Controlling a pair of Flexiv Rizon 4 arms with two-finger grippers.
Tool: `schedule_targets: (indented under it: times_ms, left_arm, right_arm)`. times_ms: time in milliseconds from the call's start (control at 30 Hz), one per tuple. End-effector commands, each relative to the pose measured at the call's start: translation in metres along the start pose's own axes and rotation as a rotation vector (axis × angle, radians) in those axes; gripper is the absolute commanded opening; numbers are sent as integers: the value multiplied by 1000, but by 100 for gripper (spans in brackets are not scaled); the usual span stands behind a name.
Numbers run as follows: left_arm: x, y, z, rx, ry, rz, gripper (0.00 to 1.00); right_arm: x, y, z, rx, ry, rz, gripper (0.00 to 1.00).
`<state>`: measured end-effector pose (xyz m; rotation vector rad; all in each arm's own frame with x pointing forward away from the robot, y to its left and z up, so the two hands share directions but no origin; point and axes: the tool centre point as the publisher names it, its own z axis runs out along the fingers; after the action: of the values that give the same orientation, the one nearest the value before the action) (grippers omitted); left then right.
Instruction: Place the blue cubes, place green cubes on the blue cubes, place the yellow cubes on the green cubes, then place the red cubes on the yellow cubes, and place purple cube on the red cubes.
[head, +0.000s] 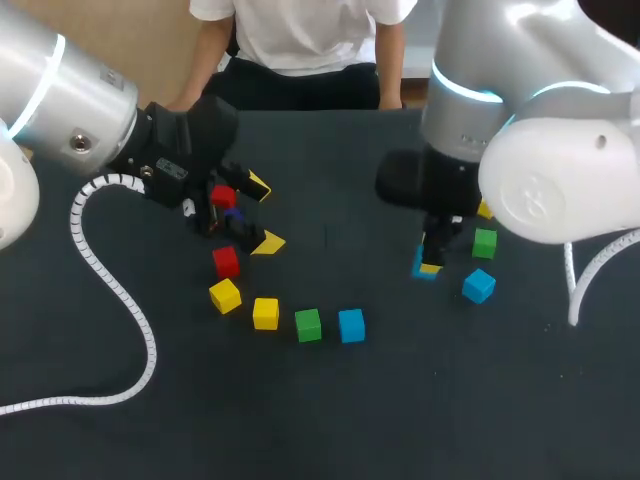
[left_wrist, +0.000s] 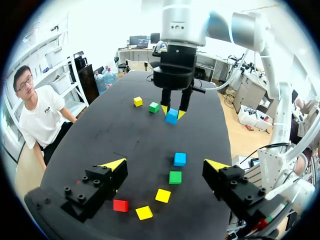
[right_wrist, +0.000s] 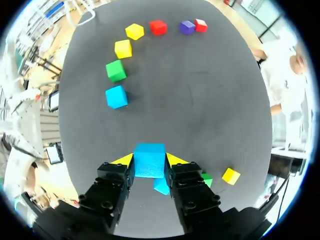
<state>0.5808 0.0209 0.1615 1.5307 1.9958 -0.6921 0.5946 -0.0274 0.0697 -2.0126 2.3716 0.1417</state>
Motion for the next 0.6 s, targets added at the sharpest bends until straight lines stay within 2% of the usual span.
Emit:
schedule_targets:
  times_ms: [33, 367, 600]
  left_arm:
    - [-1, 1, 0, 2, 6, -1, 100]
    - [-1, 1, 0, 2, 6, -1, 100]
    - [-1, 1, 0, 2, 6, -1, 100]
  right_arm:
    - [1, 1, -10, -1, 3, -24, 0]
    - [-1, 1, -15, 9, 5, -60, 0]
    - [-5, 8, -19, -4, -2, -132, 0]
